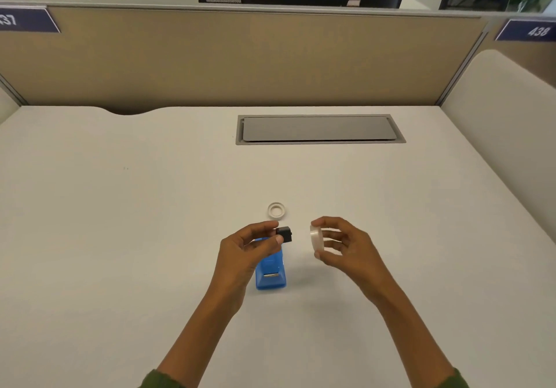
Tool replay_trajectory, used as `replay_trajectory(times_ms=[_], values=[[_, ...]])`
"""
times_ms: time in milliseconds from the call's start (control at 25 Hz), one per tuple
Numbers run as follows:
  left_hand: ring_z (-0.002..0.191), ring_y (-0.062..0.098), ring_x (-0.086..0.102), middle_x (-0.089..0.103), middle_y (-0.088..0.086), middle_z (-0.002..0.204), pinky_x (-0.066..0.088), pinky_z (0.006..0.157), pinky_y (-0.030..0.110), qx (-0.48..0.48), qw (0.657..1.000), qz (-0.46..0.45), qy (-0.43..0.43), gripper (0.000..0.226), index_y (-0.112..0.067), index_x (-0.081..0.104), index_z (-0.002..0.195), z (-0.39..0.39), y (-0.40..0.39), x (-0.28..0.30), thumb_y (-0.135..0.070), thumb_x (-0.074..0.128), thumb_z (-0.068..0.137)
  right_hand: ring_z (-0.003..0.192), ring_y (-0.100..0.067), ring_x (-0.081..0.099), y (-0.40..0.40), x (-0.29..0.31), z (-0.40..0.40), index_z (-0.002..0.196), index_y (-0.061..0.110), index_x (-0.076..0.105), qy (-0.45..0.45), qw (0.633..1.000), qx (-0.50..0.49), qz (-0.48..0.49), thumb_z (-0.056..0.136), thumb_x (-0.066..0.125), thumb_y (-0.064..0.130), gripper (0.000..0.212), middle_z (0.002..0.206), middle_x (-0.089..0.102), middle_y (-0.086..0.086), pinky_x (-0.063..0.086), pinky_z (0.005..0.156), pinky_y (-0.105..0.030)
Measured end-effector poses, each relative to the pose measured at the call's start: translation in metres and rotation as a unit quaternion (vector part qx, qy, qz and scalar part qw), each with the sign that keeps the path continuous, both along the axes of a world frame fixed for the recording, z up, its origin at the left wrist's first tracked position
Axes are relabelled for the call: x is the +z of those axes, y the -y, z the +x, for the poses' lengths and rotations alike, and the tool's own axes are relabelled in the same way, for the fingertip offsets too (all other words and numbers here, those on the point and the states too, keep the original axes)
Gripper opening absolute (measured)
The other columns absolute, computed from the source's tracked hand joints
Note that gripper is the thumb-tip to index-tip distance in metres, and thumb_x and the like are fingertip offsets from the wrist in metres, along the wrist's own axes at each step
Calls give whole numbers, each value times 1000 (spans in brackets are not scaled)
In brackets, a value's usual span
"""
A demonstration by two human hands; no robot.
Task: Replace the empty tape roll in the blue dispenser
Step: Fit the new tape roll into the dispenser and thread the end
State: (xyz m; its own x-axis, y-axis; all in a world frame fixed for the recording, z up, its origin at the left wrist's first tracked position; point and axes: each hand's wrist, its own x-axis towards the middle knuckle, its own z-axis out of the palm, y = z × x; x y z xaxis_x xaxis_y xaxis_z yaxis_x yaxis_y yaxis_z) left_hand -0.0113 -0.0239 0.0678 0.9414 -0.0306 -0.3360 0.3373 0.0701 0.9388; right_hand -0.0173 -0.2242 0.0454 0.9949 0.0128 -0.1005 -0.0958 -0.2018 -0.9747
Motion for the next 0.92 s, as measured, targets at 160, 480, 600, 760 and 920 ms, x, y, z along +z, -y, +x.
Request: replay_trajectory(times_ms=[160, 480, 600, 760, 920], values=[[79, 14, 72, 75, 3, 93, 49, 83, 28, -12, 1000, -14, 10, 24, -18, 72, 97, -2, 7, 9, -12, 74, 74, 98, -15, 65, -8, 35, -11, 104, 25, 61, 39, 996, 33, 71, 71, 71, -14, 52, 109, 67, 12, 53, 79, -23], [84, 18, 72, 76, 6, 95, 50, 92, 38, -22, 999, -22, 20, 26, -15, 72, 99, -5, 8, 22, -11, 72, 74, 104, -23, 64, -19, 48, -18, 111, 24, 62, 54, 990, 63, 112, 70, 76, -4, 51, 121, 63, -4, 55, 80, -28], [87, 16, 71, 76, 3, 93, 51, 91, 36, -30, 999, -21, 23, 26, -17, 73, 97, -6, 6, 24, -11, 73, 72, 102, -18, 66, -21, 51, -17, 104, 22, 66, 48, 989, 43, 131, 66, 76, 12, 41, 109, 70, 5, 54, 78, -23], [86, 11, 70, 77, -5, 87, 52, 82, 25, -50, 998, -15, 33, 21, -26, 74, 91, -8, 7, 27, -16, 72, 72, 106, -18, 65, -24, 49, -17, 115, 22, 61, 40, 989, 52, 135, 67, 75, 9, 51, 115, 69, 4, 55, 85, -29], [84, 9, 70, 77, -9, 83, 54, 72, 16, -61, 997, -9, 43, 20, -27, 75, 88, -7, 5, 26, -14, 71, 74, 109, -16, 63, -24, 47, -16, 122, 23, 56, 25, 986, 51, 158, 69, 74, 5, 59, 117, 68, 4, 54, 87, -29]])
